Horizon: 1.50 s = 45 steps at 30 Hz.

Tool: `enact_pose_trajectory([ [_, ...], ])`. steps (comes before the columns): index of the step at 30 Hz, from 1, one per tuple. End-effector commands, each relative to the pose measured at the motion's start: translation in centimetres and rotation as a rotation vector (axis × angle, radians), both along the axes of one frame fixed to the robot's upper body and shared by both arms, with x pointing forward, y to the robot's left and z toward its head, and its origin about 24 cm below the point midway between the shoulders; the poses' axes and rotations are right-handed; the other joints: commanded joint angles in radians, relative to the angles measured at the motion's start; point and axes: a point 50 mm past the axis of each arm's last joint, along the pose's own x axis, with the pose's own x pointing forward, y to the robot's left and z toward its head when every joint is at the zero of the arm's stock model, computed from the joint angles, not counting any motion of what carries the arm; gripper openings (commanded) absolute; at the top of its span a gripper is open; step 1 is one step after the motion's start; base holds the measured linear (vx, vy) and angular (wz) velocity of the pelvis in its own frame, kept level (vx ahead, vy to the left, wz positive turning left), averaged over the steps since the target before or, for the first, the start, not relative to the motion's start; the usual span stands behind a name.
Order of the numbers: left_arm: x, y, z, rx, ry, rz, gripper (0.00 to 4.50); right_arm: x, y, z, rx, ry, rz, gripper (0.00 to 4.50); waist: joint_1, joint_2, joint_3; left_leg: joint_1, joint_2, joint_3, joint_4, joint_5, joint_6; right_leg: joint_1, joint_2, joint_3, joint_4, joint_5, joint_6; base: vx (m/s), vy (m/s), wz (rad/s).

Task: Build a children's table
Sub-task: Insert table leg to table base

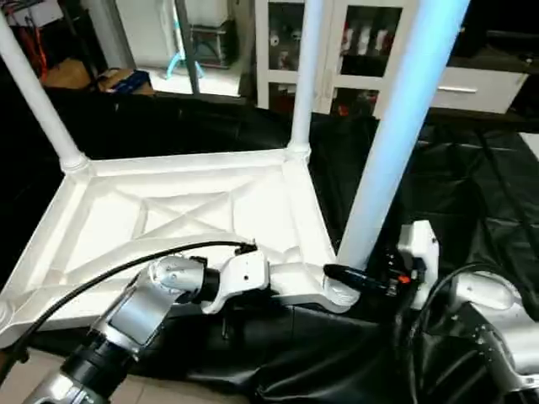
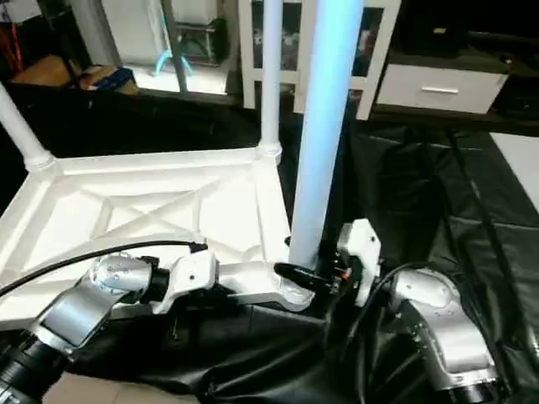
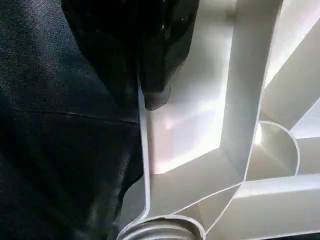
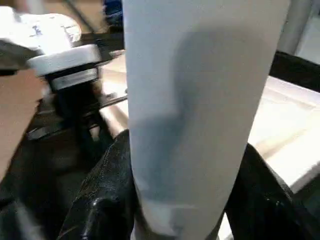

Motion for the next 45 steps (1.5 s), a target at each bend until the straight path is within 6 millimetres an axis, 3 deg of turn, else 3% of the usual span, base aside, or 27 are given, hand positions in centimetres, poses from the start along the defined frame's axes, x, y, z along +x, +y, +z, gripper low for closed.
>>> enact_pose_trajectory([
  [1,0.0,-0.2,0.1,0.004,-0.021,-0.001,0.0,-3.1,-2.2,-7.8,-0.246,0.351,-0.096,1.84,-0.013,0.007,-0.027,0.026,0.036,-0.017,-0.071,0.054,0.1,0.031,-0.036,0.018,-0.043,0.322,-0.223,0.0,0.0,0.0],
  [4,0.0,-0.2,0.1,0.006,-0.021,-0.003,0.0,-3.0,-2.2,-7.9,-0.244,0.33,-0.113,1.84,-0.016,0.011,-0.027,0.03,0.037,-0.016,-0.073,0.03,0.077,0.029,-0.034,0.017,-0.046,0.315,-0.222,0.0,0.0,0.0],
  [9,0.0,-0.2,0.0,0.009,-0.02,-0.012,0.0,-1.6,-2.0,-7.1,-0.211,0.268,-0.155,1.84,-0.03,0.009,-0.02,0.031,0.035,-0.016,-0.087,-0.037,0.05,0.038,-0.036,0.017,-0.056,0.286,-0.216,0.0,0.0,0.0],
  [11,-0.1,-0.2,0.0,0.008,-0.021,-0.014,0.0,-1.7,-1.7,-7.0,-0.205,0.256,-0.125,1.84,-0.033,0.006,-0.025,0.033,0.036,-0.018,-0.087,-0.031,0.049,0.046,-0.039,0.018,-0.056,0.284,-0.216,0.0,0.0,0.0],
  [14,-0.1,-0.3,0.0,0.007,-0.023,-0.011,0.0,-2.2,-1.5,-6.9,-0.185,0.269,-0.067,1.84,-0.035,0.007,-0.032,0.032,0.032,-0.018,-0.076,0.085,0.081,0.047,-0.033,0.016,-0.046,0.411,-0.211,0.0,0.0,0.0],
  [15,-0.1,-0.2,-0.1,0.008,-0.023,-0.01,0.0,-2.5,-1.5,-7.1,-0.194,0.286,-0.051,1.84,-0.036,0.0,-0.032,0.031,0.032,-0.018,-0.074,0.108,0.094,0.047,-0.032,0.016,-0.046,0.432,-0.21,0.0,0.0,0.0],
  [16,-0.1,-0.2,-0.1,0.009,-0.023,-0.009,0.0,-2.8,-1.6,-7.2,-0.201,0.297,-0.041,1.84,-0.035,0.003,-0.032,0.032,0.032,-0.018,-0.073,0.113,0.102,0.046,-0.032,0.015,-0.046,0.429,-0.211,0.0,0.0,0.0],
  [23,-0.4,-0.3,-0.2,0.004,-0.019,-0.003,0.0,-3.7,-1.5,-8.9,-0.195,0.365,-0.094,1.84,-0.036,0.001,-0.028,0.033,0.036,-0.017,-0.079,0.08,0.108,0.044,-0.036,0.017,-0.053,0.361,-0.218,0.0,0.0,0.0],
  [28,-0.4,-0.3,-0.2,0.004,-0.019,-0.002,0.0,-3.7,-1.5,-9.0,-0.191,0.368,-0.104,1.84,-0.039,0.002,-0.025,0.035,0.037,-0.017,-0.085,0.04,0.088,0.045,-0.037,0.018,-0.058,0.332,-0.21,0.0,0.0,0.0],
  [45,-0.4,-0.3,-0.2,0.004,-0.019,-0.002,0.0,-3.7,-1.5,-9.0,-0.191,0.368,-0.104,1.84,-0.041,0.002,-0.023,0.035,0.036,-0.017,-0.09,0.02,0.062,0.044,-0.035,0.018,-0.061,0.348,-0.19,0.0,0.0,0.0],
])
